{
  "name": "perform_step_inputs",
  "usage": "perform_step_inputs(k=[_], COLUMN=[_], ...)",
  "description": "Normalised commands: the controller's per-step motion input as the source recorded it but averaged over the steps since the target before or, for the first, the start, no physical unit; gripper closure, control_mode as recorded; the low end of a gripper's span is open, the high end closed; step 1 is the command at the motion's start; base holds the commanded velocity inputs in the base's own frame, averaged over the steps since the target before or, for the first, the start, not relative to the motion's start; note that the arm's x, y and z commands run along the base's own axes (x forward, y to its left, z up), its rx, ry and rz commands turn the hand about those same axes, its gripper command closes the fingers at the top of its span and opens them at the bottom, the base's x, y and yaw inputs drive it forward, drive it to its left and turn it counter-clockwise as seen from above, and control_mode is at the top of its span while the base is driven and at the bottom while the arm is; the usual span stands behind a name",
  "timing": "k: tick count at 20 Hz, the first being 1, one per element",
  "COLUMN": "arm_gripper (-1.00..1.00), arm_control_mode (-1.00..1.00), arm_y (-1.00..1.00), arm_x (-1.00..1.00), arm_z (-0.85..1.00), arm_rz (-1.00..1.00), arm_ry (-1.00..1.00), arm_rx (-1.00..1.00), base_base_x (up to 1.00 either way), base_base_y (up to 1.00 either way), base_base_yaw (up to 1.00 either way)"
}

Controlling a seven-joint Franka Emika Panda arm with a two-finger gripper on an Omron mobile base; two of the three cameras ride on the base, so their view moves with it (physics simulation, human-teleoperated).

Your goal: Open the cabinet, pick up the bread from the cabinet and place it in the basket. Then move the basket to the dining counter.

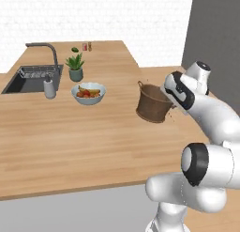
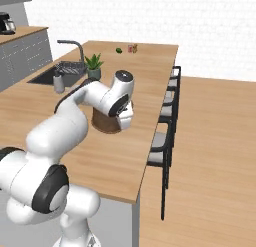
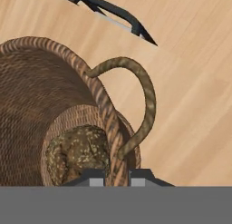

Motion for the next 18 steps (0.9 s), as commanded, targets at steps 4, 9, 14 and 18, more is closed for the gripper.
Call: perform_step_inputs(k=[4,9,14,18], arm_gripper=[1.0,1.0,1.0,1.0], arm_control_mode=[-1.0,-1.0,-1.0,-1.0], arm_y=[0.0,0.0,0.0,0.0], arm_x=[0.97,0.76,0.58,0.56], arm_z=[-0.56,-0.36,-0.33,-0.32], arm_rz=[-0.07,-0.05,-0.03,-0.01], arm_ry=[-0.01,0.0,0.0,0.0], arm_rx=[0.0,0.0,-0.02,-0.01], base_base_x=[0.0,0.0,0.0,0.0], base_base_y=[0.0,0.0,0.0,0.0], base_base_yaw=[0.0,0.0,0.0,0.0])
